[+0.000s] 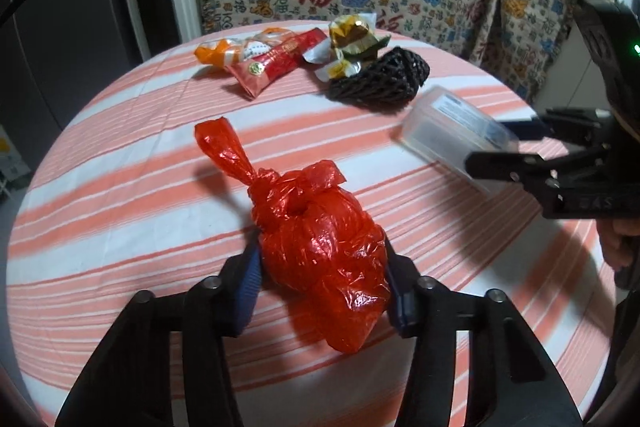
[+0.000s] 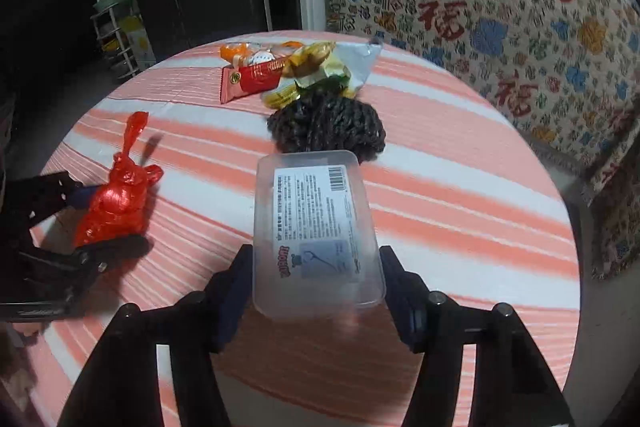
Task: Collect trash
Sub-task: 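Lift the red bag with the left gripper while the right grasps the clear plastic box, then carry the red bag and clear box over the blue basket and open both grippers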
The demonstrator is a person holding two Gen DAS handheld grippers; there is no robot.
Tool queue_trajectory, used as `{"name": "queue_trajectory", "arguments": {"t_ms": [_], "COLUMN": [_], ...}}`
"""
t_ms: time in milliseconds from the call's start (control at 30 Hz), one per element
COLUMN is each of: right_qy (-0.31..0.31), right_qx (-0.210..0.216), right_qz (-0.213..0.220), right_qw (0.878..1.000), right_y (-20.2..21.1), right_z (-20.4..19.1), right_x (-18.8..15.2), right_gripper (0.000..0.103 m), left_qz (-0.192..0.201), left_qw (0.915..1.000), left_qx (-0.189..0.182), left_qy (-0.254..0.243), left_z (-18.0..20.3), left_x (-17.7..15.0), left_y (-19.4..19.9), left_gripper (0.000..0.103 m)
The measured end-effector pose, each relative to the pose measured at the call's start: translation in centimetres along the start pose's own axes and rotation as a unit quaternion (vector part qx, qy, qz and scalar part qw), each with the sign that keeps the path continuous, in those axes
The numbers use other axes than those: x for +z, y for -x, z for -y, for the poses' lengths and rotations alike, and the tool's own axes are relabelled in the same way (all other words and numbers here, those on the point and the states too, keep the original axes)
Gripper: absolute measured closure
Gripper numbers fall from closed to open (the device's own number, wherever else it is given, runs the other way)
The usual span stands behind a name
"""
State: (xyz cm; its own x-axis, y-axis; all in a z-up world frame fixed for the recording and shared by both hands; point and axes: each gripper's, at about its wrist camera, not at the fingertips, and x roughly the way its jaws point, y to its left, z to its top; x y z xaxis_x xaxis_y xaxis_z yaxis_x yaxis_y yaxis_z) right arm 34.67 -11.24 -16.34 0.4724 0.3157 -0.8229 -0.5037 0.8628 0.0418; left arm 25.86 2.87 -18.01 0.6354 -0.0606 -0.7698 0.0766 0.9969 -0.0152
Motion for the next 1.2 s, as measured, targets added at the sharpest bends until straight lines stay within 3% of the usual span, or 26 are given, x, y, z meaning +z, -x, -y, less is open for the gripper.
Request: {"name": "queue_trajectory", "arguments": {"t_ms": [233, 433, 833, 1200], "right_qy": [-0.041, -0.084, -0.172, -0.266], "right_qx": [0.015, 0.019, -0.025, -0.108], "right_qz": [0.008, 0.024, 0.062, 0.093], "right_qw": [0.999, 0.996, 0.983, 0.954], "right_y": [3.0, 6.1, 12.0, 18.0], "right_z": [0.6, 3.0, 10.6, 18.9], "right_x": [-2.3, -5.2, -11.2, -18.0], "right_gripper": [0.041, 0.041, 0.041, 0.041], "left_qz": [0.027, 0.027, 0.015, -0.004], "left_qw": [0.9988, 0.9972, 0.9875, 0.9661], "left_qx": [-0.038, -0.070, -0.146, -0.224], "left_qy": [0.016, 0.006, -0.057, -0.129], "left_z": [0.3, 3.2, 15.1, 29.1], "left_x": [0.6, 0.5, 2.0, 4.1], "left_y": [1.8, 2.6, 3.0, 1.9], "left_gripper": [0.059, 0.059, 0.060, 0.060]}}
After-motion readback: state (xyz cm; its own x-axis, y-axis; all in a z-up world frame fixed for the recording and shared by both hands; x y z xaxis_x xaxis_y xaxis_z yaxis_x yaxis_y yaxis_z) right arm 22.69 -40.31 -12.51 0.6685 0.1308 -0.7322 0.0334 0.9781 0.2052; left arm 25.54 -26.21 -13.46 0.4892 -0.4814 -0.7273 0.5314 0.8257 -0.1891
